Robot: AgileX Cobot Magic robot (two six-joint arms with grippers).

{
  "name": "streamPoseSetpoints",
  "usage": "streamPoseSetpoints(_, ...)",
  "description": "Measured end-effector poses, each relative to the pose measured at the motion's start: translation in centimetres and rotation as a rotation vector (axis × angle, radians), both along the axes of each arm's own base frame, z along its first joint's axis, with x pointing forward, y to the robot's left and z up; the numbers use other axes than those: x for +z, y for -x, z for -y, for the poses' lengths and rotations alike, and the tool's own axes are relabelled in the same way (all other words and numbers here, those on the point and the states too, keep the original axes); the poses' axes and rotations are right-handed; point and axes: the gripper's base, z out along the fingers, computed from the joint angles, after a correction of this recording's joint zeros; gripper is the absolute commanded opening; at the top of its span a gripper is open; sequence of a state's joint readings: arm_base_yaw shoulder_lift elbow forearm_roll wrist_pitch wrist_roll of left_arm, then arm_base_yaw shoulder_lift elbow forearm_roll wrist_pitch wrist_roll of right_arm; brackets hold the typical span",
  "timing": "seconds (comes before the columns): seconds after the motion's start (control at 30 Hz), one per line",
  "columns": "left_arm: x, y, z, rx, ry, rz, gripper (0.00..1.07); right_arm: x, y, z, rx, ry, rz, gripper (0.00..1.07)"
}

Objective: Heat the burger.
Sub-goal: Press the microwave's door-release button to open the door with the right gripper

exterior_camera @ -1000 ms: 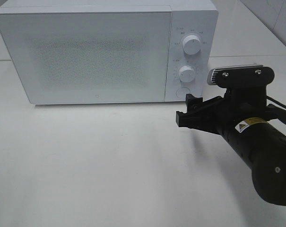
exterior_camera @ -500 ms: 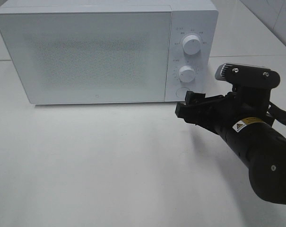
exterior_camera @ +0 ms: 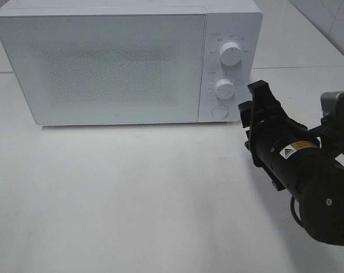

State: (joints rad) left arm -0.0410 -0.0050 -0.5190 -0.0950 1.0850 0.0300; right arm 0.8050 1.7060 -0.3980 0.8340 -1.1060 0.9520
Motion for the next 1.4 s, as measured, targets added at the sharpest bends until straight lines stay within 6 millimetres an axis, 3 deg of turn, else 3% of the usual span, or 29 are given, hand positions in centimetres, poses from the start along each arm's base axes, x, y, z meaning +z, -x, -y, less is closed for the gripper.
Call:
streamPoseSetpoints(0.03, 0.0, 0.0, 0.0, 0.000, 0.000, 0.000, 1.01, 0.0, 0.0, 0.0, -0.029, -0.092, -0.008, 0.38)
streamPoseSetpoints(0.1, 0.0, 0.0, 0.0, 0.000, 0.000, 0.000, 1.01, 0.0, 0.0, 0.0, -0.051, -0.159, -0.014, 0.34)
streamPoseSetpoints(0.13, 0.0, 0.0, 0.0, 0.000, 0.000, 0.000, 1.01, 0.0, 0.0, 0.0, -0.060, -0.187, -0.016, 0.26)
streamPoseSetpoints(0.27, 0.0, 0.0, 0.0, 0.000, 0.000, 0.000, 1.01, 0.0, 0.0, 0.0, -0.077, -0.233, -0.021, 0.15)
streamPoseSetpoints(0.3, 0.0, 0.0, 0.0, 0.000, 0.000, 0.000, 1.01, -0.1, 0.0, 0.0, -0.081, -0.243, -0.024, 0.06)
streamPoseSetpoints(0.37, 0.0, 0.0, 0.0, 0.000, 0.000, 0.000, 1.01, -0.3, 0.0, 0.0, -0.088, -0.252, -0.033, 0.00)
streamPoseSetpoints(0.7, 0.0, 0.0, 0.0, 0.000, 0.000, 0.000, 1.01, -1.7, -0.2, -0.4, -0.108, -0.283, -0.107, 0.00)
streamPoseSetpoints(0.93, 0.0, 0.0, 0.0, 0.000, 0.000, 0.000, 1.01, -2.8, -1.3, -1.4, -0.121, -0.294, -0.124, 0.00)
streamPoseSetpoints(1.4, 0.0, 0.0, 0.0, 0.000, 0.000, 0.000, 1.01, -4.0, -6.7, -2.3, -0.129, -0.328, -0.137, 0.00)
